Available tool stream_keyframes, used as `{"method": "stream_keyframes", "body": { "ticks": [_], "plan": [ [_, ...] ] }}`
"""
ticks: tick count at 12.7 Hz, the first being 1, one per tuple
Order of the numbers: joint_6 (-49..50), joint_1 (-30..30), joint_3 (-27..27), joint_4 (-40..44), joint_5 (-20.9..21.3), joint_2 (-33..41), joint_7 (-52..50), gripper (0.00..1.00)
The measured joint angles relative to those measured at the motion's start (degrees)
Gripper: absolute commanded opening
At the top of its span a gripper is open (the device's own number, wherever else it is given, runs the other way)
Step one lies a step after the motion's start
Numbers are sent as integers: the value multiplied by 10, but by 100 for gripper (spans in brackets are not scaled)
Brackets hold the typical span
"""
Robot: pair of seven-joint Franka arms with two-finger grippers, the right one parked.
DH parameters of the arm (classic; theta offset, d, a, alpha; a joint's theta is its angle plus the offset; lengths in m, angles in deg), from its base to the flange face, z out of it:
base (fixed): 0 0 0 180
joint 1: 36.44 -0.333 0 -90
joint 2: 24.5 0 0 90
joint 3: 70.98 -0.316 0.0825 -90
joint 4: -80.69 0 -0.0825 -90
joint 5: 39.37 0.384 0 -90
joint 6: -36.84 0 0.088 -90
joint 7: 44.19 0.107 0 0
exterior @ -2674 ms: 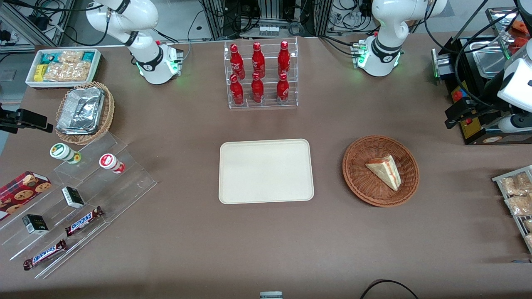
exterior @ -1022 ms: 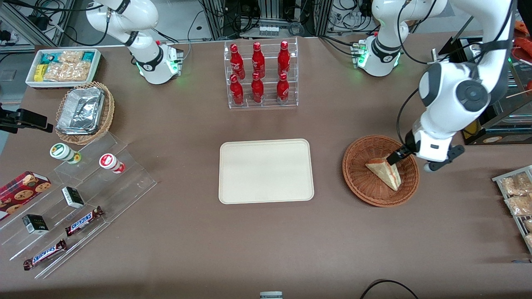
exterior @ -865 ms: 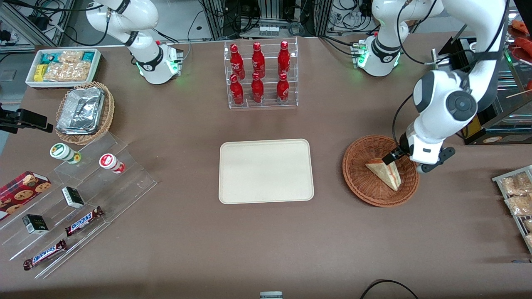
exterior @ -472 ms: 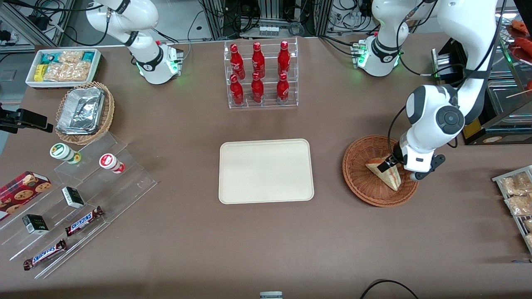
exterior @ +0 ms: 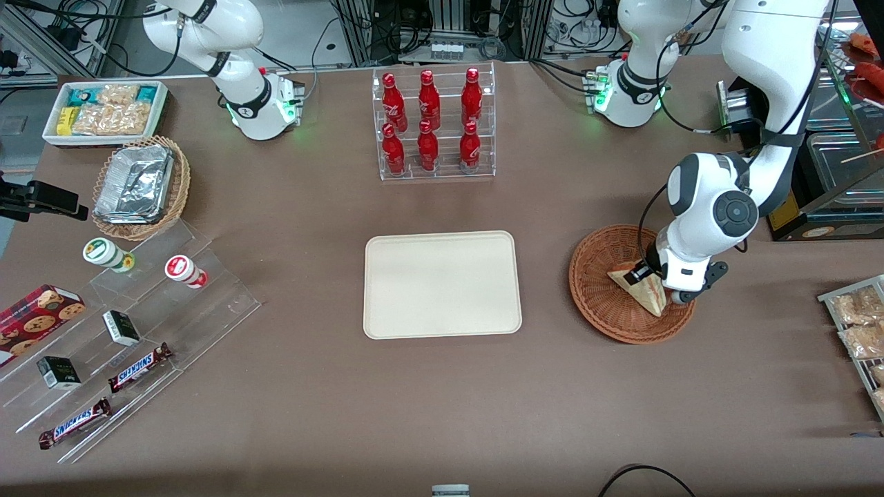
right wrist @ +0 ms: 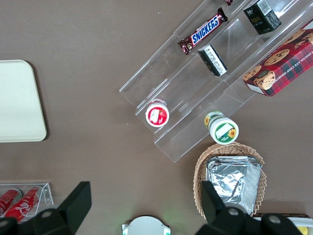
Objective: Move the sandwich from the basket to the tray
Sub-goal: 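Lift the sandwich and carry it with the left gripper over the tray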
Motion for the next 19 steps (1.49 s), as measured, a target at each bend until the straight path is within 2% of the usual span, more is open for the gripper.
{"method": "stream_keyframes", "body": {
  "ticks": [3, 4, 7, 9, 12, 16, 19],
  "plan": [
    [15, 0, 0, 24, 3, 8, 0, 0],
    [55, 0, 1, 52, 12, 19, 1, 0],
    [249, 13, 31, 208, 25, 45, 3, 0],
    [303, 58, 42, 288, 26, 43, 2, 0],
    [303, 140, 48, 333, 26, 11, 0, 0],
    [288, 255, 50, 406, 57, -98, -7, 0],
    [223, 311, 50, 431, 62, -174, -11, 0]
  ]
}}
